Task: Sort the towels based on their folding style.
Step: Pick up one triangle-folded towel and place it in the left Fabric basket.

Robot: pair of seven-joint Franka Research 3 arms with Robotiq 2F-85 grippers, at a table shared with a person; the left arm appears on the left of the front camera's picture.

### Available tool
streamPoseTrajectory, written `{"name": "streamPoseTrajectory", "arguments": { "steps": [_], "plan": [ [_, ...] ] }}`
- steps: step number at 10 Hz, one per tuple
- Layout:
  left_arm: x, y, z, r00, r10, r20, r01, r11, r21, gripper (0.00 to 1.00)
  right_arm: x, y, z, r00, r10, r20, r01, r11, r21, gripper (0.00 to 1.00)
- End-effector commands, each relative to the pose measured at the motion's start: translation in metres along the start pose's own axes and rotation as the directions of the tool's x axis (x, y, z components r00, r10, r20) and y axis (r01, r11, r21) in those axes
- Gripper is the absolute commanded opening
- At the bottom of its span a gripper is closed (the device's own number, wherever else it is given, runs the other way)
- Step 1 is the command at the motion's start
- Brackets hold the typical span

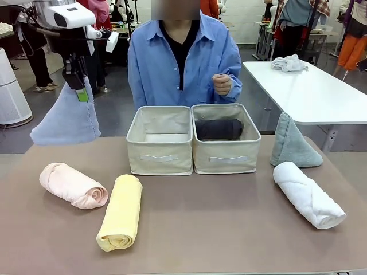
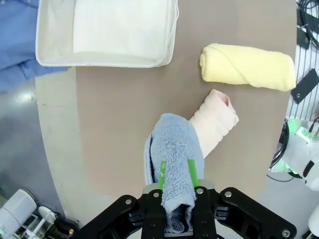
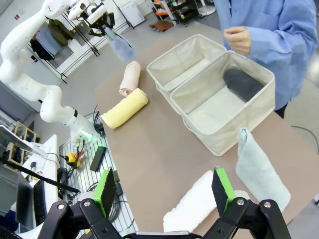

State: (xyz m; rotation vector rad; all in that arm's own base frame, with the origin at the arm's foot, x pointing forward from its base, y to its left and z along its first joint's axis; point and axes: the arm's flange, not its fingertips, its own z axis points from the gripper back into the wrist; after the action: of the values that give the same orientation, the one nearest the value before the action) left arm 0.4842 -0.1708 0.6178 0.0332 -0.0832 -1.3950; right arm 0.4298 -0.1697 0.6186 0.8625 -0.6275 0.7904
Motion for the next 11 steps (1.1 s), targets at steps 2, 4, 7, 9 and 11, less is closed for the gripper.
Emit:
{"name": "streamPoseTrajectory", "arguments": {
  "steps": [2, 4, 7, 9, 11],
  "plan": [
    [0.005, 0.002, -0.004, 0.999, -0.035, -0.011, 0.035, 0.999, 0.005, 0.00, 0.001, -0.001, 0.000, 1.000, 0.002, 0.019, -0.002, 1.000, 0.006, 1.00],
    [0.001, 0.001, -0.004, 1.000, -0.003, -0.001, 0.003, 1.000, -0.006, 0.15, 0.001, -0.001, 0.000, 1.000, 0.002, 0.019, -0.002, 1.000, 0.006, 1.00],
    [0.066, -0.023, 0.020, 0.992, -0.010, 0.124, 0.000, 0.997, 0.075, 0.15, 0.001, -0.001, 0.000, 1.000, 0.002, 0.019, -0.002, 1.000, 0.006, 1.00],
    [0.084, -0.025, 0.026, 0.993, -0.048, 0.110, 0.041, 0.997, 0.069, 0.15, 0.001, -0.001, 0.000, 1.000, 0.002, 0.019, -0.002, 1.000, 0.006, 1.00],
    [-0.053, -0.057, 0.055, 0.999, 0.031, -0.043, -0.029, 0.998, 0.047, 0.15, 0.001, -0.001, 0.000, 1.000, 0.002, 0.019, -0.002, 1.000, 0.006, 1.00]
  ]
}}
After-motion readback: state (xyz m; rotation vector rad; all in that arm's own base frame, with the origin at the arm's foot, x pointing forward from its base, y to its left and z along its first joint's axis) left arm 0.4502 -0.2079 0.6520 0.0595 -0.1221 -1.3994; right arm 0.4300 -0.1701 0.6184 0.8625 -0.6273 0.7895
